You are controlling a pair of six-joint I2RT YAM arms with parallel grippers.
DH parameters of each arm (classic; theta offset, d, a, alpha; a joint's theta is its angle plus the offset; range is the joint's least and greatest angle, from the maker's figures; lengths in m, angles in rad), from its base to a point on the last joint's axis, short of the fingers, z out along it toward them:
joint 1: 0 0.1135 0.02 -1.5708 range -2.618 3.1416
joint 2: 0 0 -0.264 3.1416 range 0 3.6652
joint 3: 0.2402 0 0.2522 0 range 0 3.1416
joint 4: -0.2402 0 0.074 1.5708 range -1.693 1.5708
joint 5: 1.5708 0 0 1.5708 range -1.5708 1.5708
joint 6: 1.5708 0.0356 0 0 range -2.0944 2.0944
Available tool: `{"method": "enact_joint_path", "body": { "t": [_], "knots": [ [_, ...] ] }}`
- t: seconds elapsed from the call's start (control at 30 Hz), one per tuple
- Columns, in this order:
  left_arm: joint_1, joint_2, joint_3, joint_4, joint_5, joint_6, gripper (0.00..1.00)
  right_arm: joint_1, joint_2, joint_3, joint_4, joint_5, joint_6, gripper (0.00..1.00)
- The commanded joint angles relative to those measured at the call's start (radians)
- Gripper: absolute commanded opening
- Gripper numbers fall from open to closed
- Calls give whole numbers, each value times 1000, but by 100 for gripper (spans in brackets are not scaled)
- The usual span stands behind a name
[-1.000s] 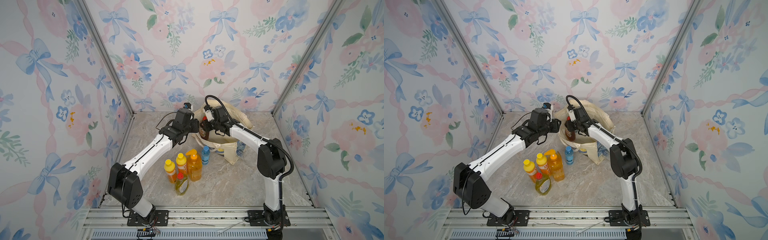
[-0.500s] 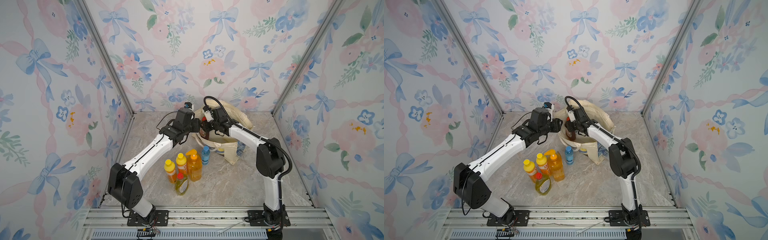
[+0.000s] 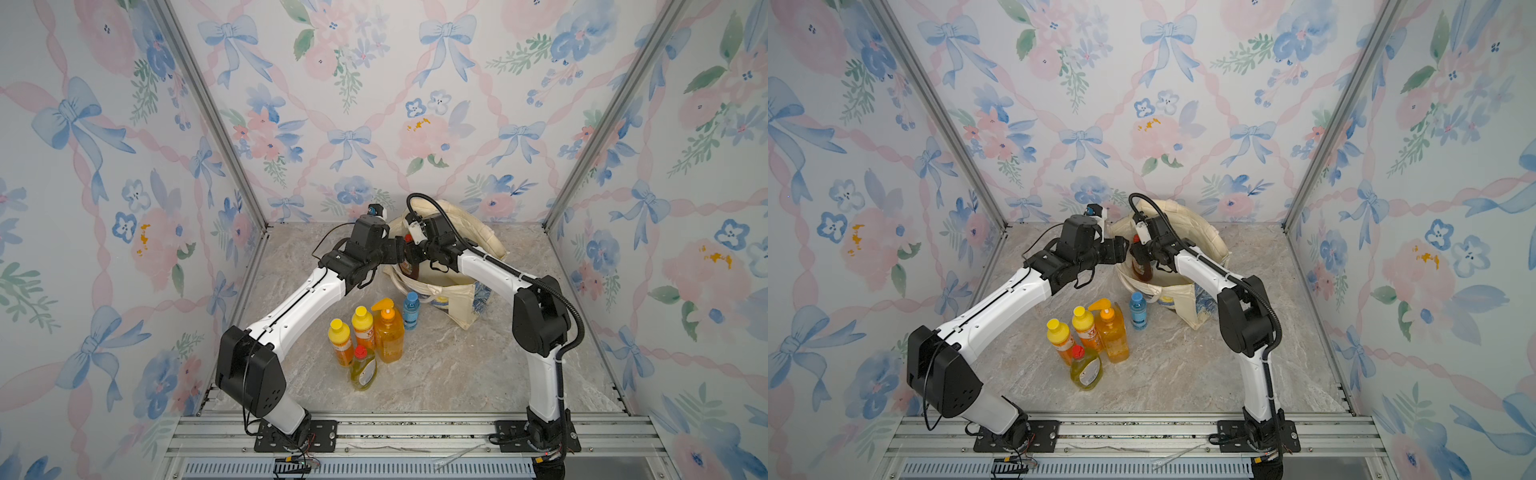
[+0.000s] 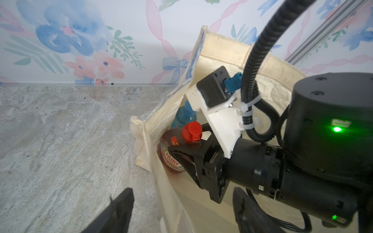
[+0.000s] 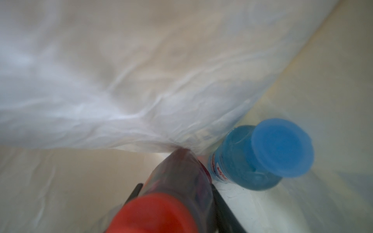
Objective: Pack dish soap into the shopping bag
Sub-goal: Place the bottle of dish soap in the shopping bag.
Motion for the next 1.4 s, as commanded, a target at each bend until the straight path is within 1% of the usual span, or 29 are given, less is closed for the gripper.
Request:
{"method": "enact_joint_path", "body": {
  "t": [0.0, 0.4, 0.67, 0.93, 1.1, 1.2, 1.33, 1.37],
  "knots": [
    [-4, 6, 19, -6, -9, 6, 81, -7, -51, -7, 38, -8, -10, 39],
    [-4, 11, 22, -6, -8, 2, 82, -5, -115, -30, 43, -2, -6, 64],
    [-4, 7, 18, -5, -12, 2, 83, -3, -159, -27, 37, 5, -7, 73],
    [-4, 10, 13, -5, -13, 2, 83, 4, -222, -21, 5, 48, -6, 76],
    [-4, 7, 18, -5, -17, 4, 84, 9, -310, -21, -33, 104, 11, 75],
    [-5, 6, 21, -5, -21, 4, 85, 26, -384, -24, -80, 164, 25, 73],
    [-4, -4, 20, -5, -38, 4, 87, 83, -519, -58, -188, 311, 34, 70],
    [-5, -8, 20, -5, -47, 2, 91, 99, -555, -77, -211, 335, 45, 69]
  ]
}}
